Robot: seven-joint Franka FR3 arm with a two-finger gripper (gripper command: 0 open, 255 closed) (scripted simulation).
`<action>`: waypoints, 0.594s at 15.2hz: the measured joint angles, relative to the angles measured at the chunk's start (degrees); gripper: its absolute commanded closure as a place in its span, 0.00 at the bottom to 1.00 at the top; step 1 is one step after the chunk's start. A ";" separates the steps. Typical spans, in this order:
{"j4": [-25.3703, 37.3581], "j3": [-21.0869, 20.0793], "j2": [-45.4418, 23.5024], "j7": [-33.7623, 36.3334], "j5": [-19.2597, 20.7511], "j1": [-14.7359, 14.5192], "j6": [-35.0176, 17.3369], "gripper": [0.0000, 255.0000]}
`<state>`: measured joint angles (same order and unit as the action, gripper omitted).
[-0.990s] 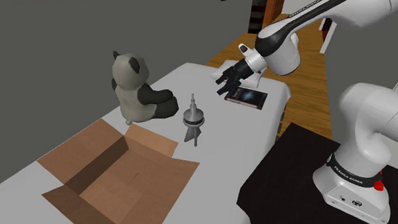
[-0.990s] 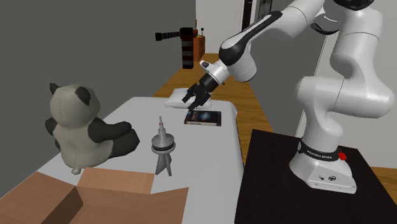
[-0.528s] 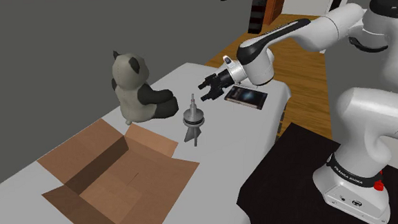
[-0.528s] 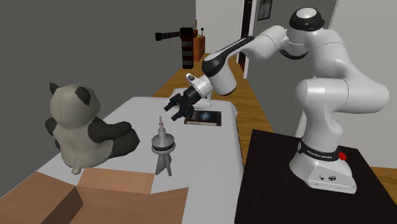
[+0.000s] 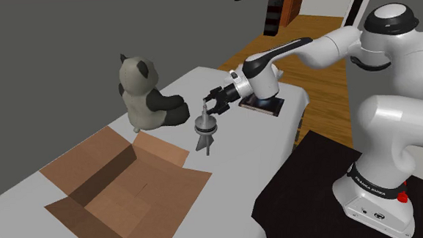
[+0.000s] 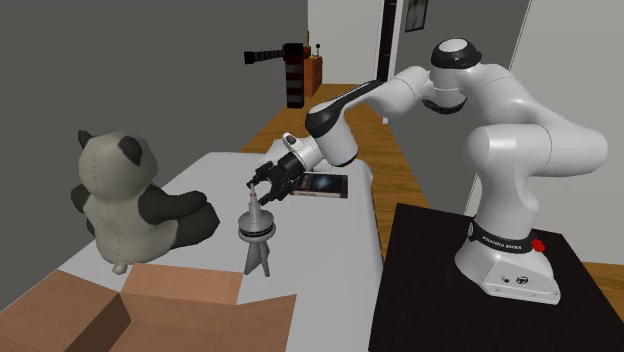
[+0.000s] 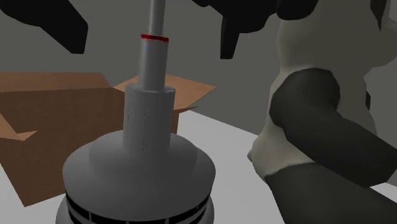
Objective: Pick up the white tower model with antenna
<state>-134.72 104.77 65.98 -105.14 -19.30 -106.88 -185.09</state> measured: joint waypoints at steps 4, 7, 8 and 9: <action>0.44 1.25 1.67 -1.07 0.67 -0.69 -0.66 1.00; 0.52 1.30 1.79 -1.14 0.73 -0.78 -0.72 1.00; 0.53 1.30 1.79 -1.14 0.73 -0.79 -0.72 1.00; 0.54 1.30 1.79 -1.14 0.73 -0.80 -0.72 1.00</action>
<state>-134.18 106.06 67.77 -106.28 -18.57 -107.68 -185.81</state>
